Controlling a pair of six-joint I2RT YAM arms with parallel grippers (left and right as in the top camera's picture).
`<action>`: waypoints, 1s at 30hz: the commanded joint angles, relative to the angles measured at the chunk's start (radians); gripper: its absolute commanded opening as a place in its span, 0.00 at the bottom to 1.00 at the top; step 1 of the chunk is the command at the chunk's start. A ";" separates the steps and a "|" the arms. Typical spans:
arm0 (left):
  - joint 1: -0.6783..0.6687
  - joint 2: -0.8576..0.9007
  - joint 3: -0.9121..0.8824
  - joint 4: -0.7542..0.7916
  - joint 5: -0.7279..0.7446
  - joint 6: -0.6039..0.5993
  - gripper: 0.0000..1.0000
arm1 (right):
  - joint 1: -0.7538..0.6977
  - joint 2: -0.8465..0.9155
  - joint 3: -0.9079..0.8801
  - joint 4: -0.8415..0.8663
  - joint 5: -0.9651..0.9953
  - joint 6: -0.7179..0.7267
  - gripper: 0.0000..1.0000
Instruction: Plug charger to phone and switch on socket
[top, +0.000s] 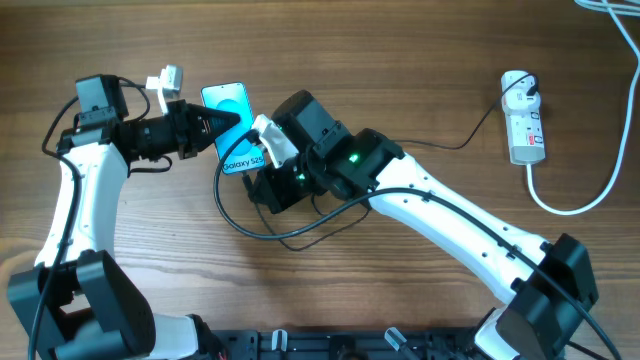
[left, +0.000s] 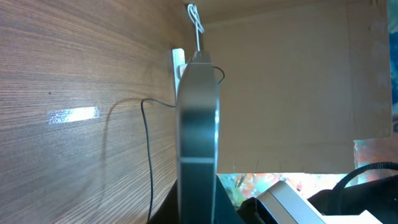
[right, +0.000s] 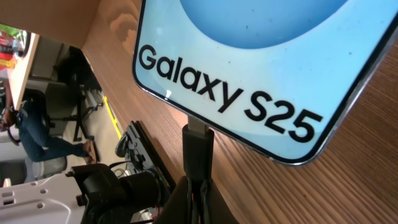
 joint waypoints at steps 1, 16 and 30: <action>-0.003 -0.019 -0.003 -0.001 0.027 -0.010 0.04 | 0.000 0.009 0.000 0.015 0.022 0.014 0.04; -0.003 -0.019 -0.003 0.000 0.027 -0.005 0.04 | -0.001 0.009 0.000 0.039 0.103 0.116 0.04; -0.003 -0.019 -0.003 0.000 0.008 -0.002 0.04 | -0.001 0.009 0.000 0.057 0.103 0.105 0.04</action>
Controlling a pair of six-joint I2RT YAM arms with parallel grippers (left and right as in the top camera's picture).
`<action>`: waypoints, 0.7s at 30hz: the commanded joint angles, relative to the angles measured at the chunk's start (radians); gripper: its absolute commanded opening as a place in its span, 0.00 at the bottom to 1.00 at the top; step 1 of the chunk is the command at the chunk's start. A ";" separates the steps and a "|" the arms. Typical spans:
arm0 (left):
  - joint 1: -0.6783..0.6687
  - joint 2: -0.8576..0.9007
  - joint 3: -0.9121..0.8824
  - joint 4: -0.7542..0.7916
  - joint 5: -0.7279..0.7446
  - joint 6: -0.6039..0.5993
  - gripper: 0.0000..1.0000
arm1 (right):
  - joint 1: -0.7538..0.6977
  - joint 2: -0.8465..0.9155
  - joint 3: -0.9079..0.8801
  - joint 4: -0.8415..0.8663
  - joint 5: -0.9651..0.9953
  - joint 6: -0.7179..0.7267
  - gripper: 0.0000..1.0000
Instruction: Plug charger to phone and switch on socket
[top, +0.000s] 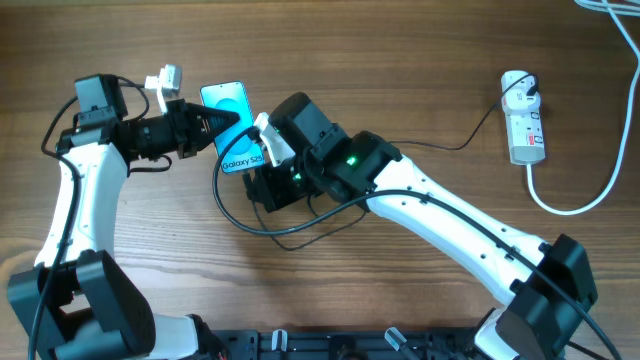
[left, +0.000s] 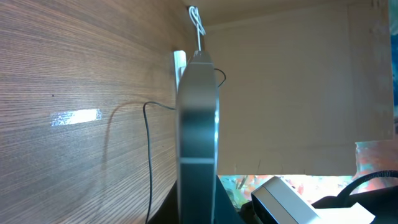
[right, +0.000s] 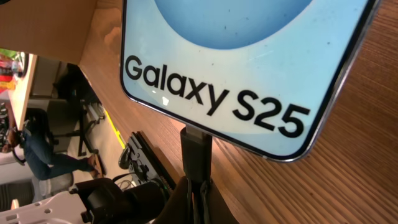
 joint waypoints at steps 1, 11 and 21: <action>-0.004 -0.019 -0.003 -0.008 0.016 0.003 0.04 | -0.012 0.009 0.002 0.042 0.058 -0.012 0.04; -0.004 -0.019 -0.003 -0.008 0.012 0.003 0.04 | -0.012 0.009 0.002 0.047 0.059 -0.013 0.04; -0.004 -0.019 -0.003 -0.008 -0.003 0.003 0.04 | -0.012 0.009 0.002 0.045 0.058 -0.043 0.04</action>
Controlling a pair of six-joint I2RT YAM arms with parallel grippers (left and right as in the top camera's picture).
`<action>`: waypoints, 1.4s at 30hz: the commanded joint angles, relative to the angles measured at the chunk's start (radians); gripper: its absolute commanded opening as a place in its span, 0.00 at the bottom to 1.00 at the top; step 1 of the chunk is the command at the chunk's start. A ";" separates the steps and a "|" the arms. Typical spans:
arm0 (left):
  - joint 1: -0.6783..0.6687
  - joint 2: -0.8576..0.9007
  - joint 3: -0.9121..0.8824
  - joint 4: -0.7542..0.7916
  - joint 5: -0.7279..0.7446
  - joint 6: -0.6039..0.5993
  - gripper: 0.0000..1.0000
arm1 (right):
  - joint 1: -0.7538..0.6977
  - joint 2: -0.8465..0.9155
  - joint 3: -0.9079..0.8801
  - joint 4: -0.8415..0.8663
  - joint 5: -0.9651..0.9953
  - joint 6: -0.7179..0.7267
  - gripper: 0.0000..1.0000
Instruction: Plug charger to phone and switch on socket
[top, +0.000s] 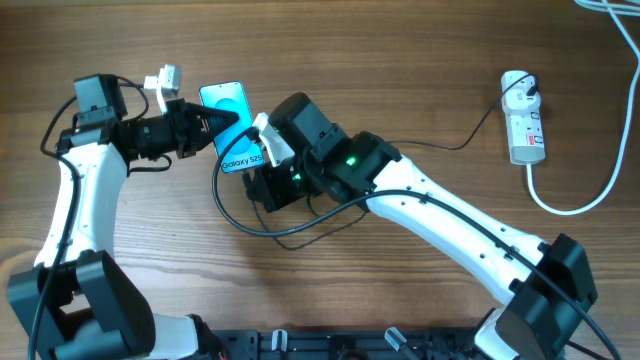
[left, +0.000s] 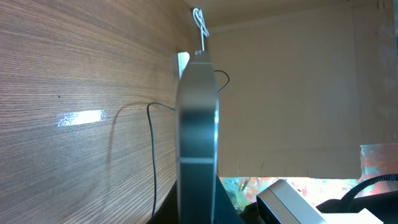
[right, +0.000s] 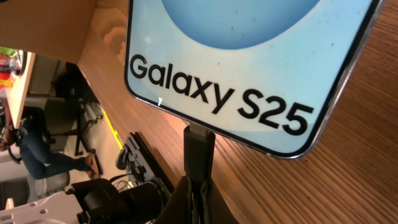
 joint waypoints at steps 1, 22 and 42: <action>-0.005 -0.019 -0.003 -0.012 0.012 0.006 0.04 | -0.012 0.008 0.006 0.034 0.055 -0.025 0.04; 0.082 -0.019 -0.003 0.046 -0.058 -0.286 0.04 | -0.054 0.008 0.006 -0.330 0.264 -0.191 0.04; -0.058 -0.019 -0.003 -0.863 -0.036 -0.519 0.04 | -0.329 0.110 0.002 -0.357 0.465 -0.139 0.04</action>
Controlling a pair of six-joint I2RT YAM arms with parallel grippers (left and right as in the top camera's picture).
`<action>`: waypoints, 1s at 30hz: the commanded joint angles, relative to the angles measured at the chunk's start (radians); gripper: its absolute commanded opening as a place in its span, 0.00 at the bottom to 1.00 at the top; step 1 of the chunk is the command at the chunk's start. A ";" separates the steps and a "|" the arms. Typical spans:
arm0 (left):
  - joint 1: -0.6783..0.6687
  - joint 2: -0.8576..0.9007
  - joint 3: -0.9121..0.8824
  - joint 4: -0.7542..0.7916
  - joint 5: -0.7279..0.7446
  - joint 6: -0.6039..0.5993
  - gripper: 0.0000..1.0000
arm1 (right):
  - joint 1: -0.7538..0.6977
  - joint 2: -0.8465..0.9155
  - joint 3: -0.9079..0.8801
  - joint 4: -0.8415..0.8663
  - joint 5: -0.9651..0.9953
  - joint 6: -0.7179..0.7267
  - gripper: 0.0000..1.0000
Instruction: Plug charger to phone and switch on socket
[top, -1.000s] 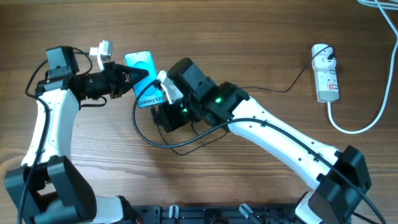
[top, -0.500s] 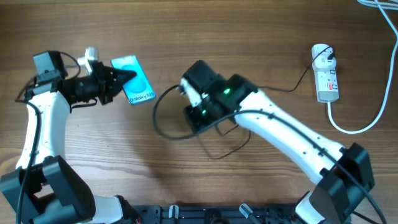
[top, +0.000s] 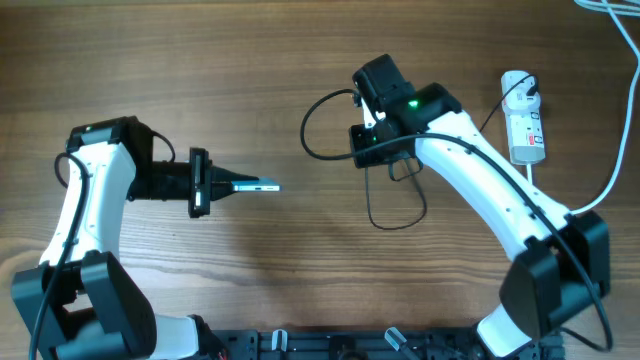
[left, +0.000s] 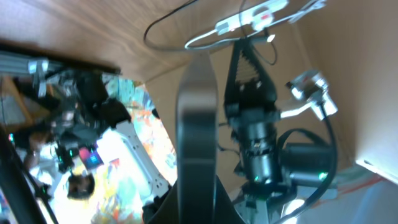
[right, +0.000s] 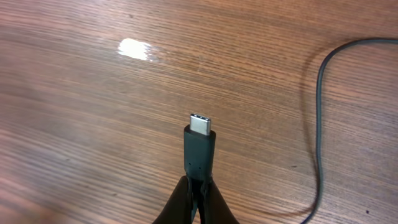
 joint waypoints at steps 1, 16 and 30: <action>-0.012 -0.016 0.004 -0.044 0.051 -0.013 0.04 | -0.001 0.077 0.002 0.001 0.037 0.010 0.04; -0.012 -0.016 0.004 -0.011 0.052 -0.013 0.04 | -0.001 0.350 0.002 0.071 0.122 0.010 0.04; -0.012 -0.016 0.004 -0.010 0.048 -0.013 0.04 | -0.001 0.355 0.002 0.074 0.122 0.010 0.04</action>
